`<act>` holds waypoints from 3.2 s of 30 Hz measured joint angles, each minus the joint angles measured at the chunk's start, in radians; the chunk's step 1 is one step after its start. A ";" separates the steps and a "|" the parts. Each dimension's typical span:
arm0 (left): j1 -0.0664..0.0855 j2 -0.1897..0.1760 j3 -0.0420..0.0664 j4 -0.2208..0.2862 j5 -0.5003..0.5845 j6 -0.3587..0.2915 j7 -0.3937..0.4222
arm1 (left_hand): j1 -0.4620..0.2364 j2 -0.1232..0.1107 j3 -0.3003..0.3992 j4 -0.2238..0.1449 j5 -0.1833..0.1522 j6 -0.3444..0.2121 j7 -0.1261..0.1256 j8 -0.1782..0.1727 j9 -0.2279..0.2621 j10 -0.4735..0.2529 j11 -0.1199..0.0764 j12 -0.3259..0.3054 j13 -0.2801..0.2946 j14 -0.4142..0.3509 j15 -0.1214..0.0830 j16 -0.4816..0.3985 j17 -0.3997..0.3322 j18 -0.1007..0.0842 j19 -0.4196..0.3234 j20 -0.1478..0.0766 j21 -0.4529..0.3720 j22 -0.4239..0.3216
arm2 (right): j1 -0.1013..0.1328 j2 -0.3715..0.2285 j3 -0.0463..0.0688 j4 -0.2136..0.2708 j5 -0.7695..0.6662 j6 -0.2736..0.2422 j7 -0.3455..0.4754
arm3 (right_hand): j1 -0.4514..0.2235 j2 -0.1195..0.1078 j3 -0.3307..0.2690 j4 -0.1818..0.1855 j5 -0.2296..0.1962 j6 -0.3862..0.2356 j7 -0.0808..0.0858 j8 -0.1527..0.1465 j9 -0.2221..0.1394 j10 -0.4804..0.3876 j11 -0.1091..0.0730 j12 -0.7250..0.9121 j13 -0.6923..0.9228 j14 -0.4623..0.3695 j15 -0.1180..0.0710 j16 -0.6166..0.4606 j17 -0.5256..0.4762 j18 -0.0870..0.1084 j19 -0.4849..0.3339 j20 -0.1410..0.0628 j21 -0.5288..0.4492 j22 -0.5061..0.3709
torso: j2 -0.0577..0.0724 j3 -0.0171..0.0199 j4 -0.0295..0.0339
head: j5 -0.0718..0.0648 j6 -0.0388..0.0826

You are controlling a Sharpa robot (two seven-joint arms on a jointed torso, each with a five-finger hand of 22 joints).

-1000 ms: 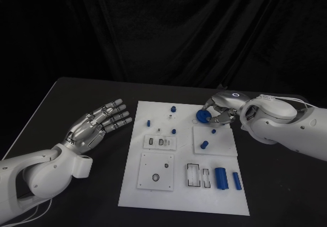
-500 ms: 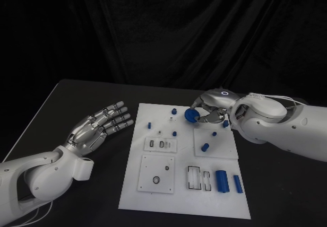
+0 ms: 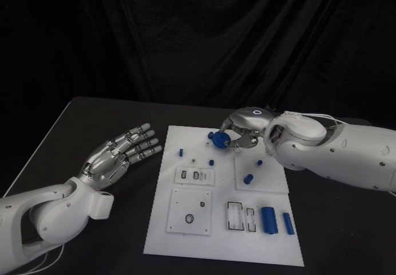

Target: Assemble the parts on the task board

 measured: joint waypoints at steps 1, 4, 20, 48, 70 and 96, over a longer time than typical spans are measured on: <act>0.000 0.000 0.000 0.000 0.000 0.000 0.000 | 0.000 0.000 0.000 0.000 0.000 0.000 0.000 0.000 0.000 0.000 0.000 0.000 0.000 0.000 0.000 0.000 0.000 0.000 0.000 0.000 0.000 0.000 | -0.002 0.006 0.000 -0.005 0.000 0.000 0.001 | 0.000 0.000 0.000 0.000 0.000 0.000 0.000 0.000 0.000 0.000 0.000 0.000 0.000 0.000 0.000 0.000 0.000 0.000 0.000 0.000 0.000 0.000 | 0.000 0.0000 -0.0001 | 0.000 0.003; 0.000 0.000 0.000 0.000 0.000 0.000 0.000 | 0.000 0.000 0.000 0.000 0.000 0.000 0.000 0.000 0.000 0.000 0.000 0.000 0.000 0.000 0.000 0.000 0.000 0.000 0.000 0.000 0.000 0.000 | -0.007 0.023 0.000 -0.020 0.000 0.001 0.006 | -0.002 -0.002 0.000 0.000 -0.008 0.000 0.000 0.006 0.000 0.000 0.000 0.000 0.000 0.000 0.000 0.000 0.000 0.000 0.000 0.000 0.000 0.000 | 0.000 0.0001 -0.0007 | -0.002 0.009; 0.000 0.003 0.000 -0.004 0.000 0.000 0.000 | 0.000 0.000 0.000 0.000 0.000 0.000 0.000 0.000 0.000 0.000 0.000 0.000 0.000 0.000 0.000 0.000 0.000 0.000 0.000 0.000 0.000 0.000 | -0.017 0.055 0.001 -0.041 0.000 -0.001 0.034 | -0.008 -0.009 0.003 -0.003 -0.031 -0.003 -0.003 0.052 0.000 0.000 0.000 0.000 0.000 0.000 0.000 0.000 0.000 0.000 0.000 0.000 0.000 0.000 | 0.000 0.0001 -0.0004 | -0.001 0.002; 0.000 0.003 0.000 -0.008 0.003 0.000 0.000 | -0.004 0.004 0.004 -0.004 0.000 0.004 0.004 0.000 0.000 0.004 0.004 0.004 0.000 0.000 0.000 0.000 0.001 0.000 0.000 0.000 0.000 0.000 | -0.021 0.092 0.002 -0.064 -0.001 0.001 0.048 | -0.016 0.012 0.018 0.012 -0.164 -0.163 -0.001 -0.007 0.298 0.004 0.004 0.000 0.000 0.000 0.000 0.000 0.000 0.000 0.000 0.000 -0.031 0.000 | 0.000 -0.0005 0.0012 | 0.000 -0.003; 0.000 0.009 0.000 -0.015 0.006 0.000 0.000 | -0.004 0.004 0.004 -0.004 0.000 0.004 0.004 0.000 0.000 0.004 0.004 0.004 0.000 0.000 0.000 0.000 0.001 0.000 0.000 0.000 0.000 0.000 | -0.021 0.095 0.002 -0.072 -0.001 0.002 0.052 | -0.047 0.003 -0.004 0.035 -0.295 -0.189 -0.003 -0.059 0.229 0.004 0.004 0.000 -0.001 0.000 0.000 -0.012 0.000 0.000 0.000 0.000 -0.049 -0.001 | 0.000 0.0003 -0.0011 | 0.002 -0.011; 0.000 0.010 0.000 -0.018 0.008 0.000 0.000 | -0.009 -0.001 0.007 -0.007 0.000 0.004 0.004 0.000 0.000 0.004 0.004 0.004 0.000 0.000 0.000 0.000 0.000 0.000 0.000 0.000 0.000 0.000 | -0.028 0.065 0.006 -0.068 -0.001 0.029 0.056 | -0.061 0.017 -0.025 0.055 -0.309 0.038 -0.012 0.017 0.251 0.003 0.011 0.000 0.000 0.000 0.008 -0.006 0.000 0.000 -0.004 0.004 -0.049 -0.001 | 0.000 0.0003 -0.0019 | 0.000 -0.016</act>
